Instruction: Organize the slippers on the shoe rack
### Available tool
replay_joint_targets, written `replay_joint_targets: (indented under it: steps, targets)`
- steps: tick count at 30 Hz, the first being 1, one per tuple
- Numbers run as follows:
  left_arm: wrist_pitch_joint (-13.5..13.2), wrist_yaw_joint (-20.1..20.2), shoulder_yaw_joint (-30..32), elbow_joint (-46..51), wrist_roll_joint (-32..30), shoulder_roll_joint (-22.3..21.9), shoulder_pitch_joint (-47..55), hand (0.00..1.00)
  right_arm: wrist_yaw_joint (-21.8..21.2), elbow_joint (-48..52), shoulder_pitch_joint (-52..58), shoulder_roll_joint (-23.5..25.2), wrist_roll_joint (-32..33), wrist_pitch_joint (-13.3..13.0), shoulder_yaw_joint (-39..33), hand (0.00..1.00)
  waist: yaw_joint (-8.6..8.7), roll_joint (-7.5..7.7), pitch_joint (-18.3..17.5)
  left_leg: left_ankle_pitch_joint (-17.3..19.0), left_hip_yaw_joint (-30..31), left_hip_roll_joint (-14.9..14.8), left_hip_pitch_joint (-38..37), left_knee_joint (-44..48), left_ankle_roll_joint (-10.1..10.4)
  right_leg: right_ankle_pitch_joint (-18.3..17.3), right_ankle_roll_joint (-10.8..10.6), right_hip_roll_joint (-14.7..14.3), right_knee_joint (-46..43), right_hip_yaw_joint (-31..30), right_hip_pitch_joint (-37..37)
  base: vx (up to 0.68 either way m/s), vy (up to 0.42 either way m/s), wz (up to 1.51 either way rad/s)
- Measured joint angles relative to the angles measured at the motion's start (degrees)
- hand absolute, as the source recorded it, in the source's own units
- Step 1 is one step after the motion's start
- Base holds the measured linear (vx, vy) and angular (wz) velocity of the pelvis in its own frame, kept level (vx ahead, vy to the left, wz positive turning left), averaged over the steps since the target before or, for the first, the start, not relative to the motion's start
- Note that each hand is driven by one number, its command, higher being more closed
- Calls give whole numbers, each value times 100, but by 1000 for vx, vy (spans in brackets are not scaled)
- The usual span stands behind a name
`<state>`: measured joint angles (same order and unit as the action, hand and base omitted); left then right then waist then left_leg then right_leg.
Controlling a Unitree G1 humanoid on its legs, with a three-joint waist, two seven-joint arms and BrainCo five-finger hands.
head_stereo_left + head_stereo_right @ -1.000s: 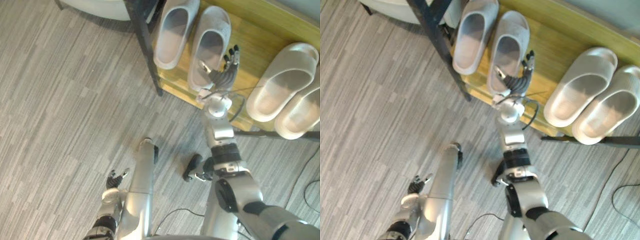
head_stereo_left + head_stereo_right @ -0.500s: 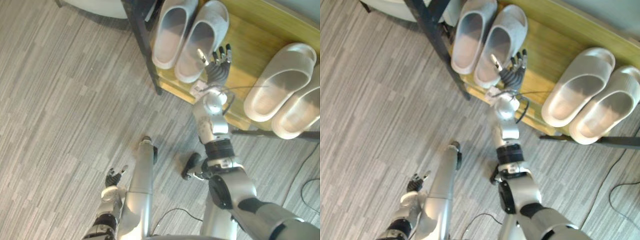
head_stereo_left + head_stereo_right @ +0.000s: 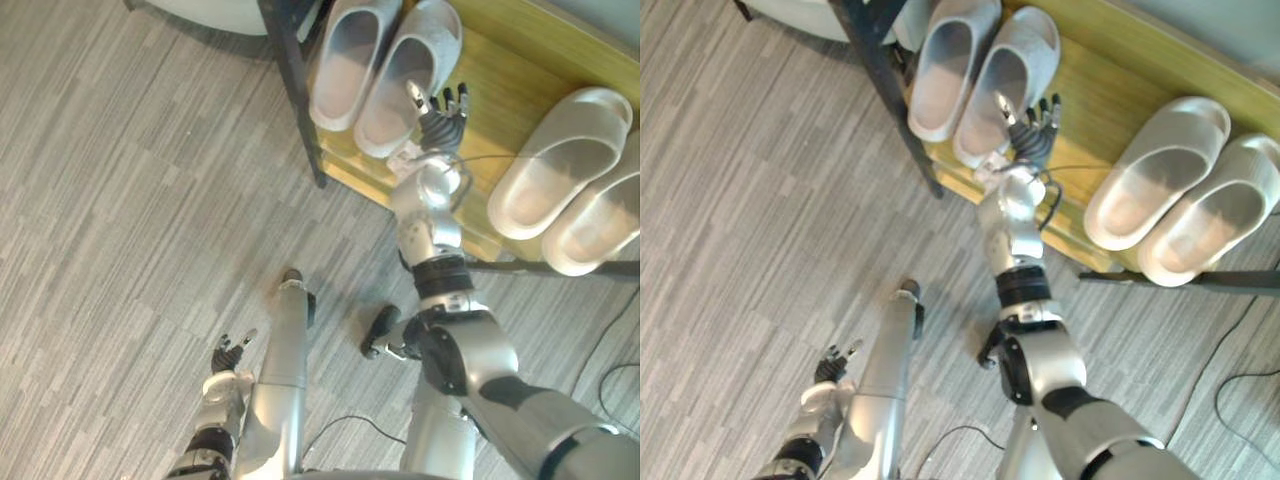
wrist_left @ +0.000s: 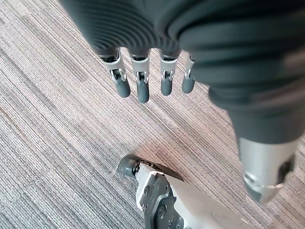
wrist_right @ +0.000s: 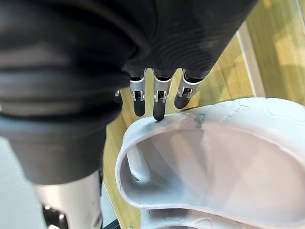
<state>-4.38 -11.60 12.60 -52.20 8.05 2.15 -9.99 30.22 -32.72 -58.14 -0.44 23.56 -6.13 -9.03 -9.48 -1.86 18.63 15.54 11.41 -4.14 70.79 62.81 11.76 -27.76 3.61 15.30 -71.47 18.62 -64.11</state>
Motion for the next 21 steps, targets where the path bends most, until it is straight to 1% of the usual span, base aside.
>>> replay_joint_targets:
  steps: [2,3,5,8,10,11,12,13,14,16,18,21]
  targets:
    - [3,57,0,11,4,16,0,0,-51,-1,8,-14,-84,44,4,0,7,0,0,-1,-17,-40,-45,-5,0,46,73,-31,36,-4,30,6,42,-11]
    - [10,60,0,10,8,30,0,0,-75,-1,44,-25,-215,114,12,0,10,0,0,-2,-38,-63,-155,-31,0,67,94,-46,73,-8,133,10,37,-8]
    - [15,64,1,9,11,41,0,0,-95,7,165,-25,-351,154,26,0,17,5,-3,-1,-65,-77,-353,-106,-1,77,101,-57,151,-14,319,6,17,-2]
    - [15,76,59,23,111,43,33,0,-206,35,630,5,-583,233,35,0,48,23,-21,-27,-177,-151,-977,-454,-43,132,-10,-135,514,-41,881,17,12,-7]
    - [15,107,187,55,111,33,89,0,-280,69,1029,47,-793,278,112,0,133,59,-48,-63,-301,-196,-1438,-806,-130,201,-109,-168,847,-54,1287,36,22,-10]
    - [14,164,216,85,117,34,144,0,-301,103,1221,48,-799,299,192,0,171,66,-56,-88,-364,-231,-1662,-967,-165,276,-105,-203,1032,-59,1490,44,30,-10]
    - [14,193,214,86,119,40,179,0,-311,243,1417,47,-812,352,270,0,199,69,-58,-113,-405,-243,-1830,-1095,-205,325,-106,-207,1176,-48,1657,43,41,-5]
    - [15,205,214,85,119,40,211,0,-344,465,1699,41,-992,399,337,0,263,78,-71,-154,-477,-255,-2069,-1296,-247,392,-129,-212,1369,-49,1881,52,53,1]
    - [14,231,214,80,120,38,254,0,-400,624,1898,34,-1072,408,426,0,316,88,-82,-192,-544,-272,-2260,-1447,-280,457,-145,-216,1527,-48,2072,74,72,-2]
    - [14,308,209,57,119,32,359,0,-538,1030,2368,-12,-1338,419,685,0,366,148,-131,-258,-746,-337,-2657,-1774,-341,607,-161,-244,1872,-93,2410,82,76,-11]
    - [14,343,200,-12,110,-12,520,0,-739,1424,3085,-15,-1710,435,1060,0,442,219,-257,-362,-979,-385,-3303,-2286,-389,811,-264,-324,2453,-156,2983,113,96,-21]
    - [13,450,48,-47,37,-80,776,0,-1009,1752,3948,-21,-2062,438,1422,0,498,270,-553,-451,-1234,-431,-3939,-2866,-476,1058,-383,-435,3154,-218,3556,170,116,-27]
